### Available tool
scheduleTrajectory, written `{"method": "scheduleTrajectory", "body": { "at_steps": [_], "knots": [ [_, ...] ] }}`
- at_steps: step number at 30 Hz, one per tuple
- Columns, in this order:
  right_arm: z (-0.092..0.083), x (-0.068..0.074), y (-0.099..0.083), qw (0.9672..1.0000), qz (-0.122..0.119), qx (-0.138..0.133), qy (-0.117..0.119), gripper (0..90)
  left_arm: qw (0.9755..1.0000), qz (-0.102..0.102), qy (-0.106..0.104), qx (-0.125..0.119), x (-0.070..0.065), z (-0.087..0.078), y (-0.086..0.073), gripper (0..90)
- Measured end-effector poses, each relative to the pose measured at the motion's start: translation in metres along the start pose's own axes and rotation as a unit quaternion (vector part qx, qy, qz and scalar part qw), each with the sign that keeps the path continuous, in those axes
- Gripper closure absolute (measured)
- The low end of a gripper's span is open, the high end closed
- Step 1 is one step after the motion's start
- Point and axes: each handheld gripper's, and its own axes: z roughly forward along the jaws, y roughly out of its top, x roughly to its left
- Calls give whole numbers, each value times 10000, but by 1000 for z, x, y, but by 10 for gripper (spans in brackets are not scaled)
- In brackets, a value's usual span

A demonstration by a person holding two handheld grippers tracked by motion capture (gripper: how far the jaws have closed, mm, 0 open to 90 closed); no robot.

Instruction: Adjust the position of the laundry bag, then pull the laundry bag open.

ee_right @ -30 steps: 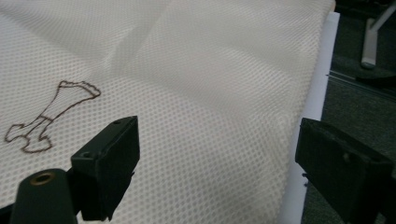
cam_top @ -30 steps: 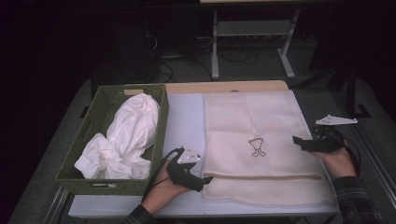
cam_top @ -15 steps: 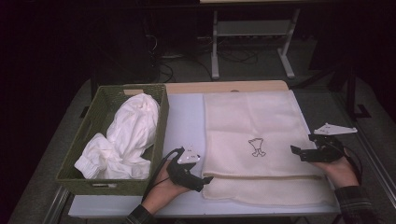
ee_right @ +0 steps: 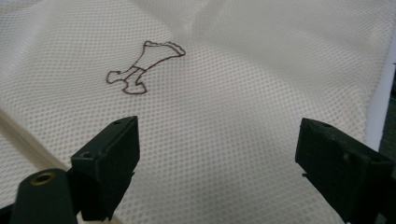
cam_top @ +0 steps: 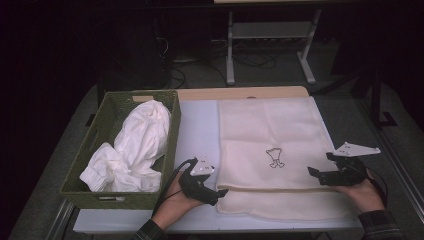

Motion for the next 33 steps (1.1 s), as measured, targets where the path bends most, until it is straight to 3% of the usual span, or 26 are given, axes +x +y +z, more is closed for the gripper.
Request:
{"method": "scheduleTrajectory", "body": {
  "at_steps": [8,13,33],
  "knots": [
    [-5,18,-8,9996,-199,82,163,133,10000,8,4,23,0,0,0,128],
    [-7,21,-12,9995,-253,119,150,133,10000,22,7,37,0,0,0,128],
    [-27,7,-44,9995,21,295,-99,136,10000,9,3,20,0,0,0,128]
  ]
}}
